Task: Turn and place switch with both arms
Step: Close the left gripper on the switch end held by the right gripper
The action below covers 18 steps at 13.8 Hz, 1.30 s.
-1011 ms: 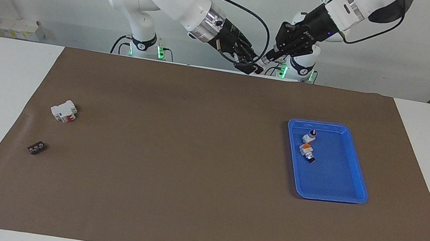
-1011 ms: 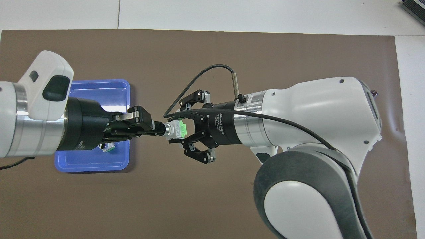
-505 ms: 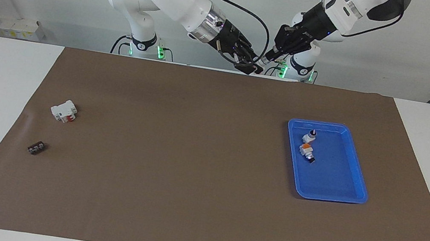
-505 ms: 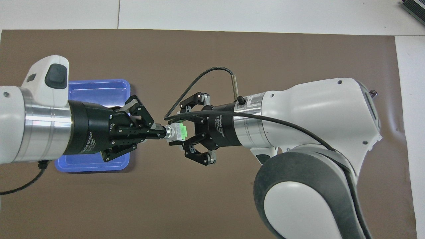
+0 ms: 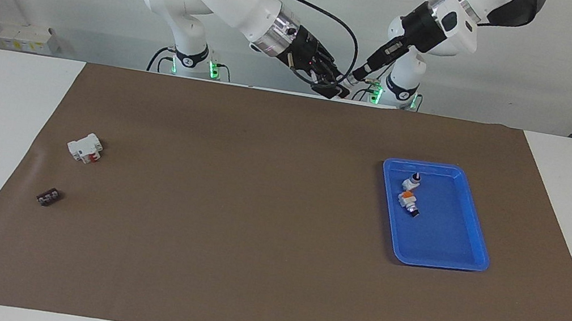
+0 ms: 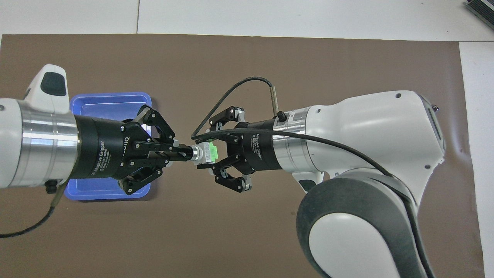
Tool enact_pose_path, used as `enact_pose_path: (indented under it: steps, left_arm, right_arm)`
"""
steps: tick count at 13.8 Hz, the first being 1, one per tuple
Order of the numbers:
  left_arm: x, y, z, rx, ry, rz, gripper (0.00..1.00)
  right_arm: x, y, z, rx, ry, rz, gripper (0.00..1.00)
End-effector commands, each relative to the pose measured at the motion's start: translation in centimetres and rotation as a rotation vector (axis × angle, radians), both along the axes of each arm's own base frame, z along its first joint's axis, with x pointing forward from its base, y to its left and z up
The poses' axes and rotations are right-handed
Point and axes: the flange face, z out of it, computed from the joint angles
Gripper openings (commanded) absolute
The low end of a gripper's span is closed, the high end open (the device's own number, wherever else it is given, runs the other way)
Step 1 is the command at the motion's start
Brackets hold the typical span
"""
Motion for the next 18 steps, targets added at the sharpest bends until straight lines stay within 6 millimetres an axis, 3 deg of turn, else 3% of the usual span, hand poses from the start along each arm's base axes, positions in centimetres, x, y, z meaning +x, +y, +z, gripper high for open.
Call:
enact_pose_path:
  steps: [1,4,10,11,13,14,18]
  left_arm:
    - [-0.7,-0.5,0.3,-0.039,0.079,0.045,0.0]
    - [0.3,1.9,1.1,-0.164,0.136,0.107,0.0]
    - [1.0,2.6,0.9,-0.127,0.238,0.302,0.0]
    - [1.1,2.6,0.9,-0.13,0.253,0.333,0.0]
    - [1.1,2.5,1.0,-0.131,0.277,0.364,0.0]
    - [1.1,2.5,1.0,-0.132,0.289,0.382,0.0]
    - [1.6,3.1,0.8,-0.116,0.281,0.426,0.0]
  right_arm:
    - [-0.1,0.3,0.6,0.017,-0.008,-0.012,0.0]
    - [-0.1,0.3,0.6,0.016,-0.005,-0.011,0.0]
    - [-0.2,0.3,0.6,0.015,-0.005,-0.009,0.0]
    - [-0.3,0.3,0.7,0.013,-0.006,-0.005,0.16]
    - [-0.8,0.3,1.3,-0.006,-0.028,0.014,0.96]
    - [-1.2,0.3,1.5,-0.035,-0.046,0.039,1.0]
    - [-1.7,-0.7,2.3,-0.07,-0.057,0.065,1.0]
